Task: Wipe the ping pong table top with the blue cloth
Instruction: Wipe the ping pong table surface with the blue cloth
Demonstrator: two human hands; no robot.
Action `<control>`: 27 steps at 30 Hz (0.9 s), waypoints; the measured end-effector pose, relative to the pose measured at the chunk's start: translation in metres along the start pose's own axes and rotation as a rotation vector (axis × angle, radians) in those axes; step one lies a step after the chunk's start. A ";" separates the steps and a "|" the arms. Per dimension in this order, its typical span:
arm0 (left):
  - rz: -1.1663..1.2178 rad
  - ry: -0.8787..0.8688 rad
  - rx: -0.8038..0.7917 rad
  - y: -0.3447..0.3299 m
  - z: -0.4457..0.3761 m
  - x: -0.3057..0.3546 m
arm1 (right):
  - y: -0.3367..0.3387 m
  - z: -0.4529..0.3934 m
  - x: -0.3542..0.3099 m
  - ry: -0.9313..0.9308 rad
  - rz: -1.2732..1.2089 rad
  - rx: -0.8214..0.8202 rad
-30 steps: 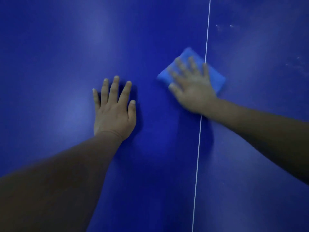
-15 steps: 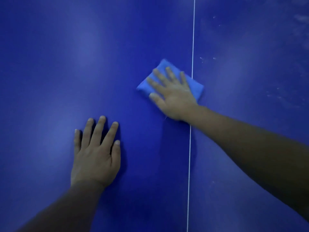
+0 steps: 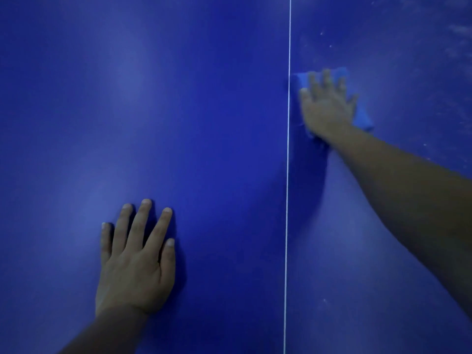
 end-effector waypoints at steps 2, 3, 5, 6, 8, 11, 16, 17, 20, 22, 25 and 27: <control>-0.004 0.000 -0.007 0.000 0.000 0.000 | 0.004 0.007 0.022 -0.175 -0.107 0.002; -0.011 0.001 -0.011 -0.001 0.000 0.000 | -0.001 0.025 0.004 -0.126 -0.058 0.026; -0.021 0.003 -0.017 -0.002 0.002 -0.001 | -0.025 0.074 -0.058 0.224 0.017 0.060; -0.026 0.004 -0.020 -0.003 0.002 -0.001 | -0.036 0.100 -0.086 0.444 0.045 0.028; -0.046 0.004 -0.031 -0.006 0.002 -0.002 | -0.042 0.110 -0.097 0.648 0.105 -0.040; -0.052 0.006 -0.020 -0.007 0.001 -0.003 | -0.008 0.035 -0.014 0.151 0.075 0.032; -0.055 -0.005 -0.006 -0.004 0.001 -0.002 | -0.007 0.040 -0.013 -0.063 -0.030 0.056; -0.054 -0.004 -0.005 -0.004 0.001 -0.001 | -0.019 0.057 -0.048 0.153 0.003 0.049; -0.055 -0.004 -0.005 -0.004 0.001 0.000 | -0.039 0.088 -0.091 0.642 0.123 -0.056; -0.049 -0.002 -0.010 -0.004 0.001 -0.001 | -0.019 0.043 -0.045 0.456 0.138 0.000; -0.041 0.011 -0.026 -0.005 0.000 -0.001 | 0.007 -0.008 0.050 0.062 0.034 -0.027; -0.031 0.014 -0.040 -0.005 0.000 -0.001 | 0.005 0.019 0.058 0.093 0.023 -0.017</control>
Point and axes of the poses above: each hand's wrist, its own z-axis away from the middle knuckle, its own y-axis out of the back of the hand, x = y × z, the point moved 6 cm from there along -z, towards the middle knuckle, and after that the axes turned 4 degrees about -x, right-handed, at the moved point
